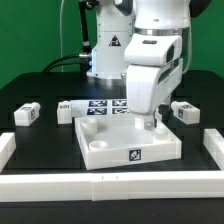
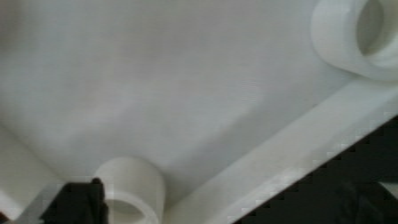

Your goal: Assemble one leg

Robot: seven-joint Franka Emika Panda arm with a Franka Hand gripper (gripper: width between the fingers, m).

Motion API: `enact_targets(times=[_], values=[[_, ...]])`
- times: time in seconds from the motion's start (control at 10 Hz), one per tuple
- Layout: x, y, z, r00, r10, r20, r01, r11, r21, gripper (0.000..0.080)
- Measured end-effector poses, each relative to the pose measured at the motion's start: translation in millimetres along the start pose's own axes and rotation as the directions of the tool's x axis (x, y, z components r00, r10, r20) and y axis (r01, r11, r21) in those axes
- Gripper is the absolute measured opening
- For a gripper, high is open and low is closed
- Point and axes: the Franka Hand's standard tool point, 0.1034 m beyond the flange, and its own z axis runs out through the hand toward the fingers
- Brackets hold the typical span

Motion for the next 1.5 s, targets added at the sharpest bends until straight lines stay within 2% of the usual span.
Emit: enact_targets(times=[0.2,0.3,0.4,0.5,0.8,1.0,1.1,1.2,1.5], values=[[-0.7,-0.2,0.9,1.000,-0.001,0.001,0.001,1.000,0.001,0.0650],[-11.0,1.8,3.7,0.989,-0.147,-0.011,0.147,0.989,-0.016,0.0650],[-30.7,0.2,8.2,0.966,-0.259,-0.019,0.258,0.966,-0.031,0.0650],[-42.6,-3.2,7.1,0.955,-0.297,-0.012,0.297,0.955,-0.020,0.0650],[-45.5,0.2,-5.6,0.905,-0.424,0.016,0.425,0.905,-0.034,0.0650],[-45.9,-0.1,-3.6,0.908,-0.419,0.016,0.419,0.907,-0.030,0.0650],[-47.5,-0.3,-1.3,0.902,-0.432,0.016,0.433,0.901,-0.025,0.0650],[-55.7,0.0,6.5,0.876,-0.482,0.017,0.482,0.876,0.002,0.0650],[-87.5,-19.2,10.8,0.830,-0.557,0.014,0.556,0.830,0.037,0.0650]])
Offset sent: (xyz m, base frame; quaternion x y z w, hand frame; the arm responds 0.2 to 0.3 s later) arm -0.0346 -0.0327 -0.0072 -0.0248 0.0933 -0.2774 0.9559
